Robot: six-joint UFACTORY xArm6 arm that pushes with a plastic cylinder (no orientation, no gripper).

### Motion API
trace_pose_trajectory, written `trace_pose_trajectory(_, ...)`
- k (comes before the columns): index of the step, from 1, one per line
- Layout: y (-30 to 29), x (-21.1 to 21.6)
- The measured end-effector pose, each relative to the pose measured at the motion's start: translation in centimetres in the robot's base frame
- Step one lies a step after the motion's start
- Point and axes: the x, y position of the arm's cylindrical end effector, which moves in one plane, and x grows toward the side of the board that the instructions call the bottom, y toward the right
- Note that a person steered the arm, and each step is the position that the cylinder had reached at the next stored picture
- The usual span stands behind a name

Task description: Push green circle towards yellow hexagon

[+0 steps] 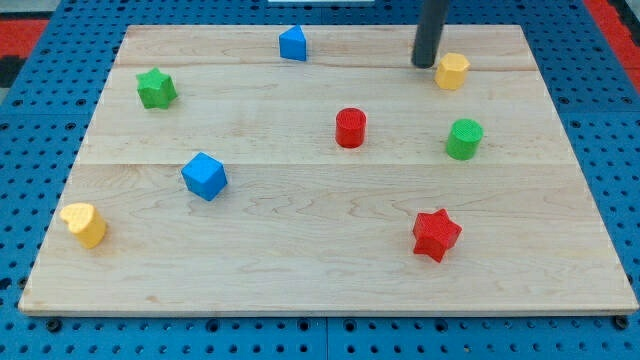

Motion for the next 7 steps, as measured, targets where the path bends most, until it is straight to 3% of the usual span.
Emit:
trace_pose_trajectory(2, -5.2, 9.9)
trace_pose_trajectory(3, -1.9, 15.3)
trace_pose_trajectory(4, 4.5, 16.1)
trace_pose_trajectory(5, 6.3, 13.3)
trace_pose_trajectory(7, 9.5, 13.2)
